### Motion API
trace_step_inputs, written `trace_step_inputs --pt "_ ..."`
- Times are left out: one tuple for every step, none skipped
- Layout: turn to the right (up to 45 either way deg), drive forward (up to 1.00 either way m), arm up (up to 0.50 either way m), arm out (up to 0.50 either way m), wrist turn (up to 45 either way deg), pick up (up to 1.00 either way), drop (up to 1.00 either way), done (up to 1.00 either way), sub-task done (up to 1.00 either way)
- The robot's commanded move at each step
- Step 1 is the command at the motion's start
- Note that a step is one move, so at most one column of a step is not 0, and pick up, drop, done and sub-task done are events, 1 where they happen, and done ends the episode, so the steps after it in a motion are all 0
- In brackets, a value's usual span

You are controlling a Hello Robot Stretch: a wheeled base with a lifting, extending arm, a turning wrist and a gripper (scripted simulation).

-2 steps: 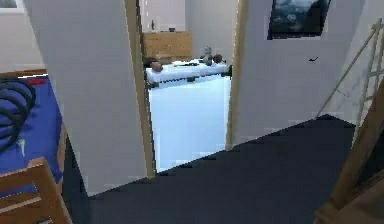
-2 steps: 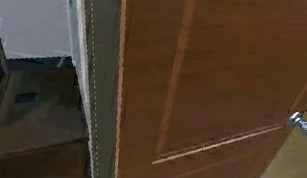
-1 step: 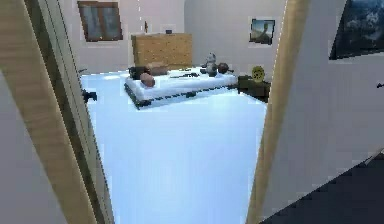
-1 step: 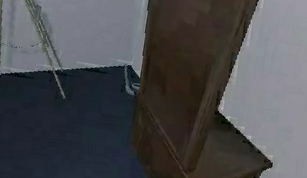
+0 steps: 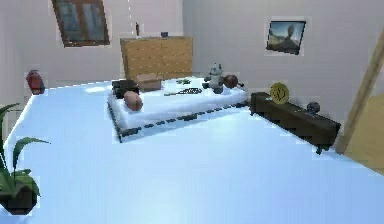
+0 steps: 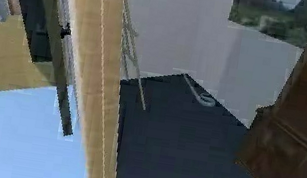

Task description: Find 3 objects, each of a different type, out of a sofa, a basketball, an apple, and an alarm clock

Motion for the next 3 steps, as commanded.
trace_step_inputs --pt "36.0 0.0 0.0 0.0 0.0 0.0 0.0 0.0 0.0" --pt "0.0 0.05 0.0 0.0 0.0 0.0 0.0 0.0 0.0" --pt "0.0 0.3 0.0 0.0 0.0 0.0 0.0 0.0 0.0"
